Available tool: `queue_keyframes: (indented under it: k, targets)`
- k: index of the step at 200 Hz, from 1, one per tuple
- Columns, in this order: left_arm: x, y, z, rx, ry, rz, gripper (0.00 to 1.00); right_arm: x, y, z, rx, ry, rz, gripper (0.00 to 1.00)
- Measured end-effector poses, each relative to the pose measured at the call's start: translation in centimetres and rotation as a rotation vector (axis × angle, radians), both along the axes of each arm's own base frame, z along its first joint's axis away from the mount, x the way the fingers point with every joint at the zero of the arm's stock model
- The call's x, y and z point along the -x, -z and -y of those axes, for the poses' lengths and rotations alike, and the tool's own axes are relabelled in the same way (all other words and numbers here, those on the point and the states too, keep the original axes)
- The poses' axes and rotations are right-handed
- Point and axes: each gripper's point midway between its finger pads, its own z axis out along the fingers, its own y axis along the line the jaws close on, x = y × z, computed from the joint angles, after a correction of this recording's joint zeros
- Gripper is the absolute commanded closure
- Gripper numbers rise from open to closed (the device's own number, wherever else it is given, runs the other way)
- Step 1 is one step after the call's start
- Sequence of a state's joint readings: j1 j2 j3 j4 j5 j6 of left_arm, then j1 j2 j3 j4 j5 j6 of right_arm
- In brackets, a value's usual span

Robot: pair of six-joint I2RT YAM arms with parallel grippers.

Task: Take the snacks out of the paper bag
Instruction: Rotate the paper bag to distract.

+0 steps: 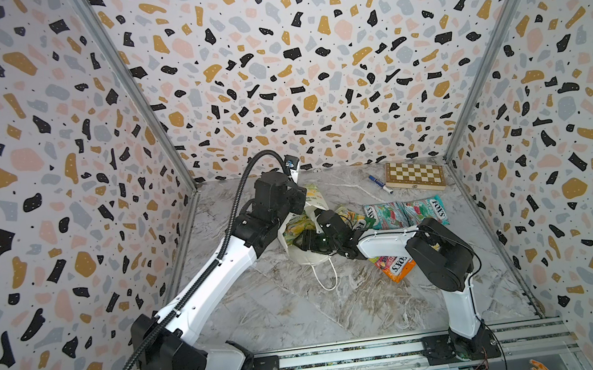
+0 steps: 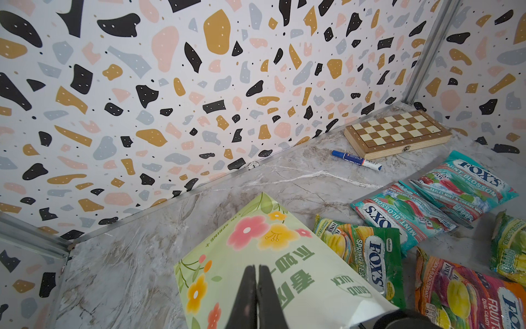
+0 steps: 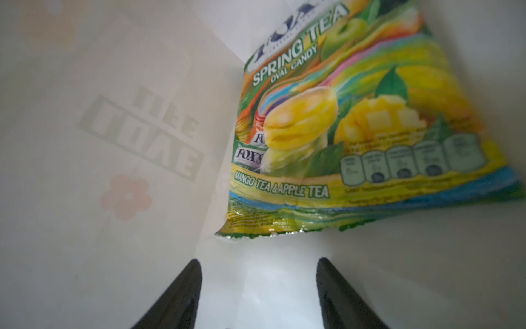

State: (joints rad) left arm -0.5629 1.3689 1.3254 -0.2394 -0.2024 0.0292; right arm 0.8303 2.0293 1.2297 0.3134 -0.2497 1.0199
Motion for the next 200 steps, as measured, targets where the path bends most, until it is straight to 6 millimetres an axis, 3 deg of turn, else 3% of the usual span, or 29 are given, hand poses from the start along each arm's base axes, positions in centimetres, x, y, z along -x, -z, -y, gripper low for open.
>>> queue_keyframes:
  k: [34, 72, 141, 169, 200]
  targets:
    - [0.1, 0.1, 0.1, 0.003, 0.007, -0.003, 1.0, -0.5, 1.2, 0.2, -0.001, 0.054, -0.042, 0.34]
    - [0.1, 0.1, 0.2, 0.008, 0.008, -0.005, 1.0, -1.9, 1.1, -0.5, -0.047, 0.119, -0.043, 0.36]
    - [0.2, 0.2, 0.3, 0.009, 0.015, -0.009, 1.0, -4.4, 0.9, -0.8, -0.139, 0.259, -0.032, 0.49]
    - [0.2, 0.2, 0.2, 0.009, 0.013, -0.008, 1.0, -5.7, 0.9, -1.9, -0.185, 0.276, -0.024, 0.68]
    - [0.1, 0.2, 0.1, 0.007, 0.008, -0.007, 1.0, -6.2, 1.3, -2.3, -0.214, 0.266, -0.023, 0.96]
